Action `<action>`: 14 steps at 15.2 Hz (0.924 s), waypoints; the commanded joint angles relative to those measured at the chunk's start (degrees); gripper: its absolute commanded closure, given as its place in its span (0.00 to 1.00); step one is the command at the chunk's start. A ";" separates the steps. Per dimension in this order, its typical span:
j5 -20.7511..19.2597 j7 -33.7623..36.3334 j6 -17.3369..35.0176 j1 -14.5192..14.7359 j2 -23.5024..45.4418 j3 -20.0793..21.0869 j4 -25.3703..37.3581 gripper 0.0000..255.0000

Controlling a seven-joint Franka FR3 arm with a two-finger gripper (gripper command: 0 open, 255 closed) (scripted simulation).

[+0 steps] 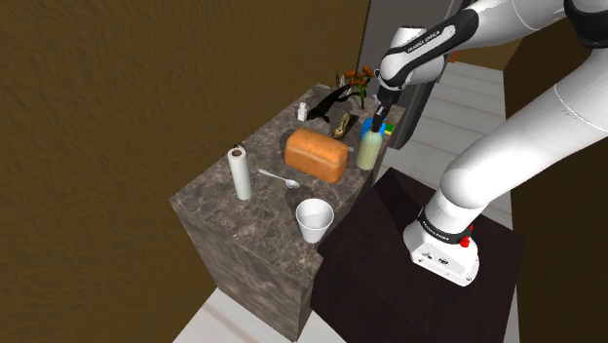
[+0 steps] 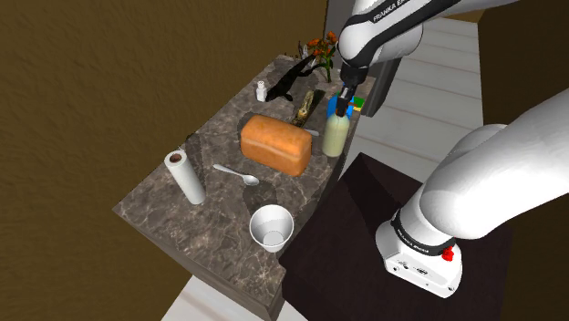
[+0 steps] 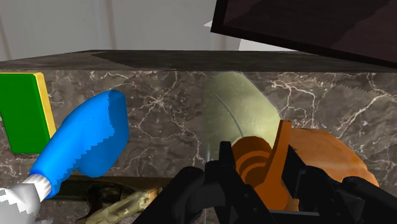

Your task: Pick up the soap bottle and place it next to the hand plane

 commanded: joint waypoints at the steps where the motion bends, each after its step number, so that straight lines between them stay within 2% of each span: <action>1: 0.10 -0.06 0.40 0.07 0.28 -0.06 -0.07 1.00; 6: 0.10 -0.06 0.40 0.07 0.29 -0.06 -0.07 1.00; 7: 0.10 -0.06 0.39 0.07 0.28 -0.06 -0.07 0.00; 12: 0.10 -0.06 0.39 0.07 0.28 -0.06 -0.06 0.00; 14: -0.71 0.69 -4.38 -0.45 -2.91 0.74 1.61 0.00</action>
